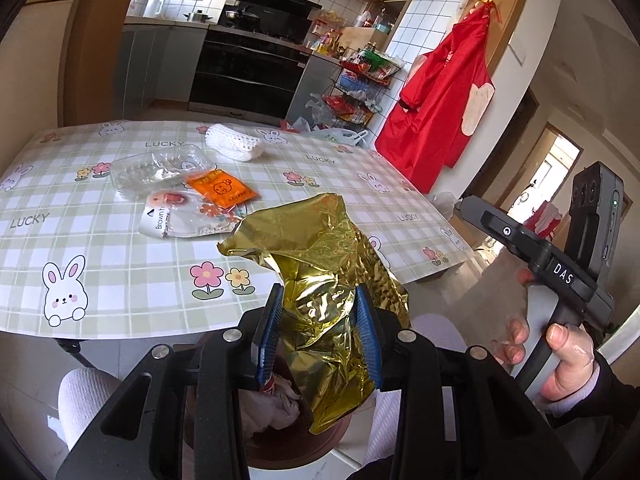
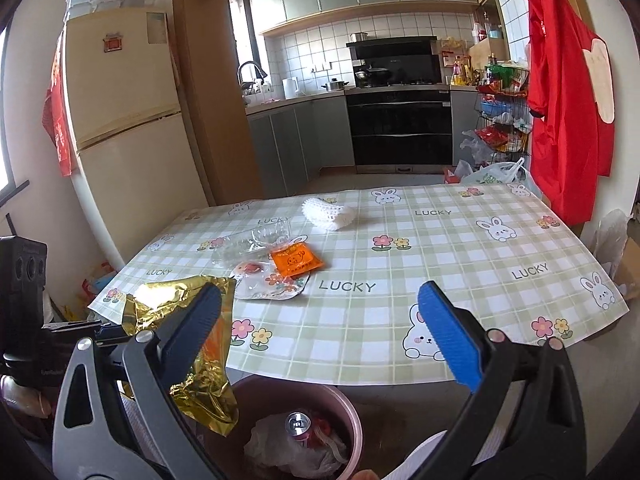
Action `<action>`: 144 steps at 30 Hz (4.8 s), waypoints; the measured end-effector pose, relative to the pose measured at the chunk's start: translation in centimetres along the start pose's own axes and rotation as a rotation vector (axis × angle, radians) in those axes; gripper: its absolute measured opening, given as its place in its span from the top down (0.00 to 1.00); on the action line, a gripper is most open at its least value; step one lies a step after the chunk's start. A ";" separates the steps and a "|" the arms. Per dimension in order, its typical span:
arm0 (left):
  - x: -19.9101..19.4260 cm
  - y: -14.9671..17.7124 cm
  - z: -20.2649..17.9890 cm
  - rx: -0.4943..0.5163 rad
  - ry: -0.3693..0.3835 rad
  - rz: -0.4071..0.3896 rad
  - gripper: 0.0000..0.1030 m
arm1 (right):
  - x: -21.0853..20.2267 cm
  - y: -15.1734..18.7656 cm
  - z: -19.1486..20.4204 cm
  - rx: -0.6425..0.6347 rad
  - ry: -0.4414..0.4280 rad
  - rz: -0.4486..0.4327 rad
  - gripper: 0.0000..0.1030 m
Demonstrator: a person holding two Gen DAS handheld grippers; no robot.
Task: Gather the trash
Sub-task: 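Lower the gold foil over the bin and open the left gripper, then move the left gripper to the 'Brown hook' package and grasp it, then lift the 'Brown hook' package with the left gripper while the right grasps the orange sachet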
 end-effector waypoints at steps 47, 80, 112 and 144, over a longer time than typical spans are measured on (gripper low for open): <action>13.6 -1.2 10.1 -0.343 -0.342 0.111 0.41 | 4.5 4.5 -5.1 0.116 0.061 0.116 0.06; 15.8 -0.1 17.9 -0.134 -0.704 0.277 0.22 | 9.2 6.3 -9.1 0.212 0.054 0.143 0.06; 12.9 -0.2 21.2 -0.150 -0.508 0.215 0.51 | 11.8 6.1 -5.5 0.142 0.013 0.195 0.06; 3.0 -2.8 22.6 -0.281 -0.507 -0.051 0.77 | 35.1 9.3 5.1 -0.251 -0.195 0.462 0.06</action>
Point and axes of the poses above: each gripper's, at about its wrist camera, not at the fingertips, and x roughly the way its jaws point, z to its left, y to its underside, the point moved 4 cm from there along x, roughly the way its jaws point, and after that the axes turned 14 degrees about -z, right-handed, at the moved point
